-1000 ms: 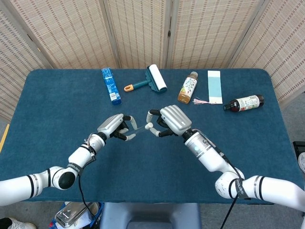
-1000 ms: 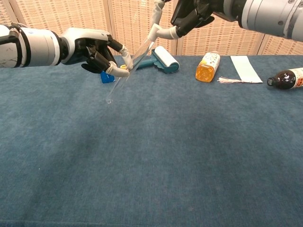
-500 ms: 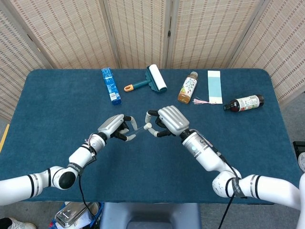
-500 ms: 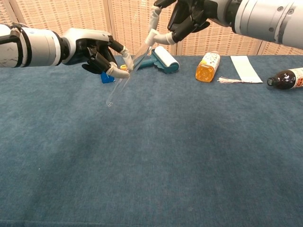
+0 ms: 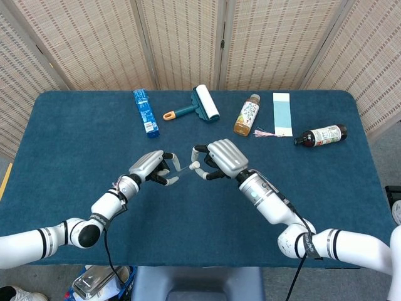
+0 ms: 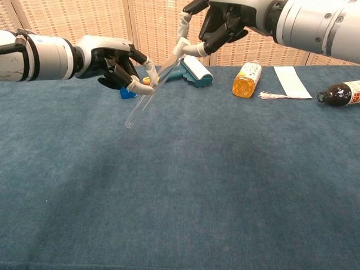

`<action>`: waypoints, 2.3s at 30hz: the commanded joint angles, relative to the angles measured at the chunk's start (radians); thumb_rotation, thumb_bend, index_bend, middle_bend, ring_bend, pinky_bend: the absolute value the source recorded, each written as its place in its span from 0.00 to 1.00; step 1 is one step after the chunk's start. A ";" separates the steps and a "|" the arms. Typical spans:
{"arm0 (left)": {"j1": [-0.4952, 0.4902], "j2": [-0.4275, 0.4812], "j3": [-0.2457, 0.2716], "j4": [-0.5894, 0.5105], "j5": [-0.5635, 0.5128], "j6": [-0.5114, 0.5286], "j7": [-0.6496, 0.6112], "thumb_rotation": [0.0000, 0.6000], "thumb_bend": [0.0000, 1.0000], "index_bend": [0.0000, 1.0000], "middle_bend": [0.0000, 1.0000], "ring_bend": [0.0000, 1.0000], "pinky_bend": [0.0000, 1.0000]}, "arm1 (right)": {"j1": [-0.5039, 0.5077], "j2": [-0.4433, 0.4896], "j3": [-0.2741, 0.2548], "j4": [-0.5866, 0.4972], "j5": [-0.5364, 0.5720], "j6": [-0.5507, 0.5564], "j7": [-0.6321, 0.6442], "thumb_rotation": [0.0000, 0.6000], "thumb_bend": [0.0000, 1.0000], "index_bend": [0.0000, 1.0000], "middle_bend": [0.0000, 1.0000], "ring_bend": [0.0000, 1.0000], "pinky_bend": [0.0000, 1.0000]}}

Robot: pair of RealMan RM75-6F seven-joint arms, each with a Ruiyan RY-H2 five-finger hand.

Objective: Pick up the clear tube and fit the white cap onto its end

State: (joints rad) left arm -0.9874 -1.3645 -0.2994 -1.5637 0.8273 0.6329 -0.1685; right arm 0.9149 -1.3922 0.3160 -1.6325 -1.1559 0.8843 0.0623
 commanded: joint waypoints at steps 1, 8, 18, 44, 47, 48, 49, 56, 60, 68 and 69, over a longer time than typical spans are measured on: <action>-0.001 -0.001 0.000 0.001 -0.001 -0.001 0.000 1.00 0.39 0.61 1.00 1.00 1.00 | -0.001 -0.002 -0.001 0.003 0.000 0.002 0.001 1.00 0.70 0.79 1.00 1.00 1.00; -0.005 -0.002 0.000 0.003 -0.003 -0.001 0.003 1.00 0.39 0.61 1.00 1.00 1.00 | -0.003 -0.004 -0.001 0.006 0.000 0.005 0.000 1.00 0.47 0.75 1.00 1.00 1.00; -0.006 -0.005 0.004 0.008 -0.007 -0.003 0.003 1.00 0.39 0.61 1.00 1.00 1.00 | -0.005 -0.006 0.002 0.011 -0.004 0.006 0.009 1.00 0.06 0.50 1.00 1.00 1.00; -0.007 -0.085 0.137 0.152 0.025 0.060 0.204 1.00 0.39 0.62 1.00 1.00 1.00 | -0.148 0.196 -0.029 -0.107 -0.070 0.112 0.043 1.00 0.04 0.41 1.00 1.00 1.00; -0.015 -0.136 0.145 0.207 0.027 0.062 0.231 1.00 0.39 0.62 1.00 1.00 1.00 | -0.173 0.223 -0.038 -0.122 -0.074 0.128 0.042 1.00 0.04 0.41 1.00 1.00 1.00; -0.017 -0.150 0.146 0.222 0.030 0.062 0.237 1.00 0.39 0.62 1.00 1.00 1.00 | -0.180 0.230 -0.042 -0.126 -0.076 0.131 0.041 1.00 0.04 0.41 1.00 1.00 1.00; -0.019 -0.164 0.146 0.238 0.032 0.062 0.240 1.00 0.39 0.62 1.00 1.00 1.00 | -0.186 0.237 -0.046 -0.129 -0.077 0.134 0.038 1.00 0.03 0.41 1.00 1.00 1.00; -0.033 -0.247 0.129 0.346 0.035 0.027 0.236 1.00 0.39 0.62 1.00 1.00 1.00 | -0.241 0.271 -0.075 -0.142 -0.081 0.162 0.042 1.00 0.04 0.41 1.00 1.00 1.00; -0.040 -0.278 0.128 0.391 0.031 0.005 0.243 1.00 0.39 0.57 1.00 1.00 1.00 | -0.265 0.284 -0.087 -0.133 -0.080 0.170 0.049 1.00 0.04 0.41 1.00 1.00 1.00; -0.045 -0.302 0.137 0.423 -0.003 -0.023 0.283 1.00 0.39 0.39 1.00 1.00 1.00 | -0.293 0.292 -0.101 -0.116 -0.073 0.167 0.051 1.00 0.03 0.40 1.00 1.00 1.00; -0.046 -0.300 0.139 0.418 -0.008 -0.024 0.292 1.00 0.38 0.36 1.00 1.00 1.00 | -0.297 0.291 -0.102 -0.113 -0.073 0.170 0.052 1.00 0.03 0.40 1.00 1.00 1.00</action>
State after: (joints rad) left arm -1.0325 -1.6653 -0.1631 -1.1428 0.8252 0.6116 0.1158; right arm 0.6196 -1.1007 0.2147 -1.7474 -1.2291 1.0526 0.1137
